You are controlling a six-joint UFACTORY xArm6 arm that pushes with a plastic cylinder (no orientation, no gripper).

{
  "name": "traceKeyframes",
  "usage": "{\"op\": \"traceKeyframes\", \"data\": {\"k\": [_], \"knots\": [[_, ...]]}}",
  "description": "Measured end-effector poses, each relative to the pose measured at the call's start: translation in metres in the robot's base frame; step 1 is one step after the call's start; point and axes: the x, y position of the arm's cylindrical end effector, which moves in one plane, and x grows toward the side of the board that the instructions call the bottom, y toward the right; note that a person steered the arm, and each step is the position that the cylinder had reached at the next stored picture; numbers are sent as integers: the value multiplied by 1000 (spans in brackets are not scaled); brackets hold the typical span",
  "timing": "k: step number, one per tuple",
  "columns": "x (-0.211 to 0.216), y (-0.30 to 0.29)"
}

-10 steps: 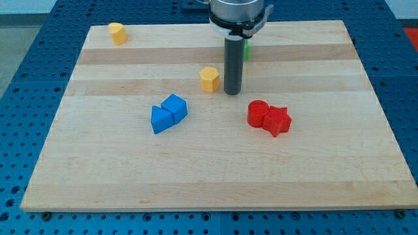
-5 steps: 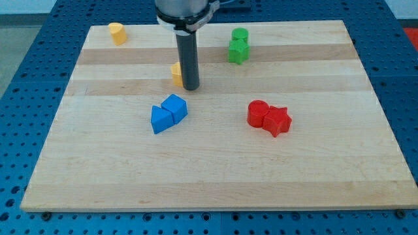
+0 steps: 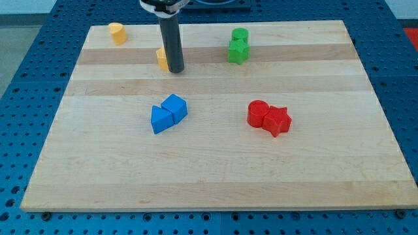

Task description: Slide the yellow hexagon towards the top left

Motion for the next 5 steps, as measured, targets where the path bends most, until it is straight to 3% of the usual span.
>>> {"op": "traceKeyframes", "data": {"k": [3, 5], "knots": [[-44, -14], [-46, -61]]}}
